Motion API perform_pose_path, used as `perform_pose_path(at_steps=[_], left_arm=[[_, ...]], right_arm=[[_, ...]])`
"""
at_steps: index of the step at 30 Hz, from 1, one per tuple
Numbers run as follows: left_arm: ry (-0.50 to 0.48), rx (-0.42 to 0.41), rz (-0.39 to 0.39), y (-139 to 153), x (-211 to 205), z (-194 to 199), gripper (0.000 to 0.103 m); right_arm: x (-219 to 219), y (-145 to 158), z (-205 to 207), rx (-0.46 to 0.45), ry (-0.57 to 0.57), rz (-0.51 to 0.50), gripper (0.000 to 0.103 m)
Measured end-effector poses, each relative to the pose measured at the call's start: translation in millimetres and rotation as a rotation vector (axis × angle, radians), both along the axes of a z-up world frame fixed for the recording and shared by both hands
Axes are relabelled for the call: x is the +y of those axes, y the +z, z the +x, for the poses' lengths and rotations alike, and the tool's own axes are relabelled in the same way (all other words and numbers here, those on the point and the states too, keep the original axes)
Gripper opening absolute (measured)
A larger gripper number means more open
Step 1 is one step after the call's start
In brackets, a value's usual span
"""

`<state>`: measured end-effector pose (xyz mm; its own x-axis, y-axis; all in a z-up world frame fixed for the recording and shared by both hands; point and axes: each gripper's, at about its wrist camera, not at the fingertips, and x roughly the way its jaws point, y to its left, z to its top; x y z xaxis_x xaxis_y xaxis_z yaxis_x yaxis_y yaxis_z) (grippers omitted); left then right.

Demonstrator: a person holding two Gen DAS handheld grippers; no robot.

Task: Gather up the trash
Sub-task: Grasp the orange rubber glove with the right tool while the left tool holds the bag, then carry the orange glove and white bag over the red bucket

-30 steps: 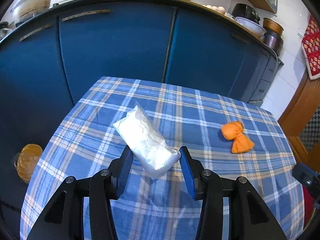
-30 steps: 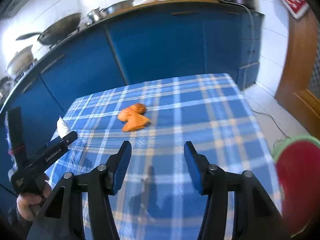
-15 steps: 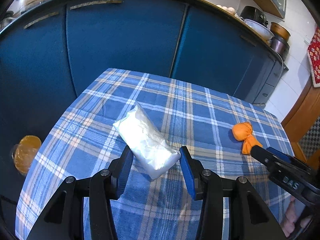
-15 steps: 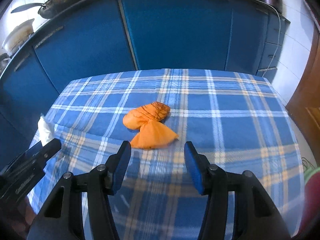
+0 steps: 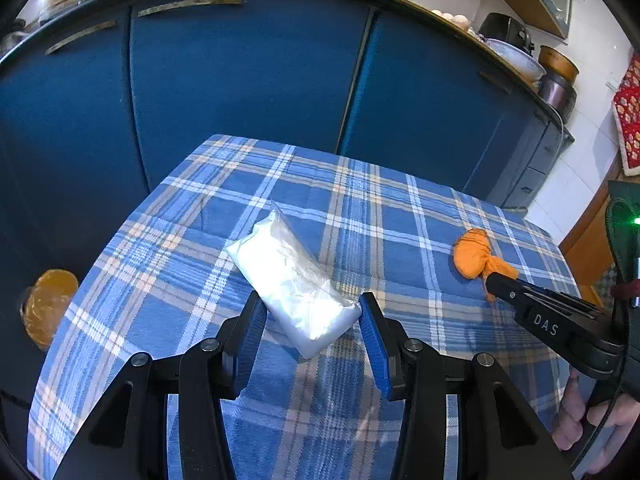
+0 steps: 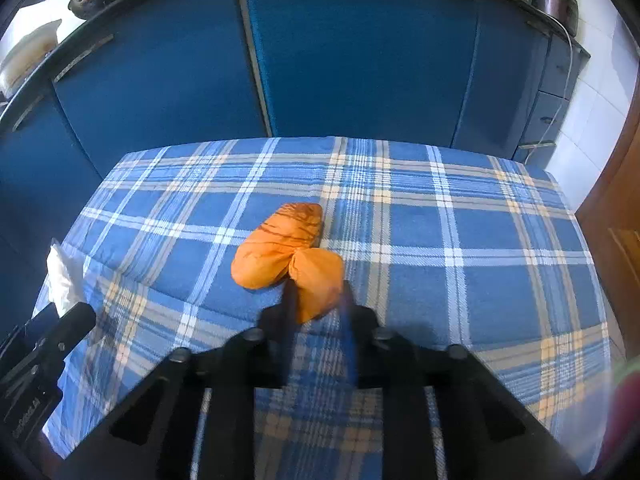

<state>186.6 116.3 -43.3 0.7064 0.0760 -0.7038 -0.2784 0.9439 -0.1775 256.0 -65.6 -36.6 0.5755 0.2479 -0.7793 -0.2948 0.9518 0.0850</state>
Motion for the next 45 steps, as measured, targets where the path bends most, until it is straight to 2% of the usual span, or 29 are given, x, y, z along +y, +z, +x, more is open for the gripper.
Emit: perform_pose_path(at_steps=[1, 4, 11, 20, 33, 41, 45], left_arm=[[-0.003, -0.002, -0.001, 0, 0, 0, 0.049], [-0.006, -0.011, 0.002, 2, -2, -2, 0.049], [-0.007, -0.013, 0.001, 2, -2, -2, 0.049], [-0.025, -0.033, 0.011, 4, -9, -4, 0.049], [-0.059, -0.071, 0.017, 15, -20, -10, 0.049], [-0.144, -0.110, 0.012, 39, -50, -28, 0.049], [-0.205, -0.125, 0.005, 51, -73, -40, 0.049]], right_arm=[[0, 0, -1, 0.003, 0.005, 0.004, 0.011], [-3, 4, -7, 0.000, 0.017, 0.008, 0.008], [-19, 25, -33, -0.036, 0.016, 0.044, 0.007], [-60, 55, -76, -0.078, -0.046, 0.109, 0.007], [-143, 86, -144, -0.165, -0.214, 0.161, 0.007], [-191, 86, -183, -0.204, -0.381, 0.099, 0.007], [-214, 83, -203, -0.205, -0.439, 0.116, 0.007]])
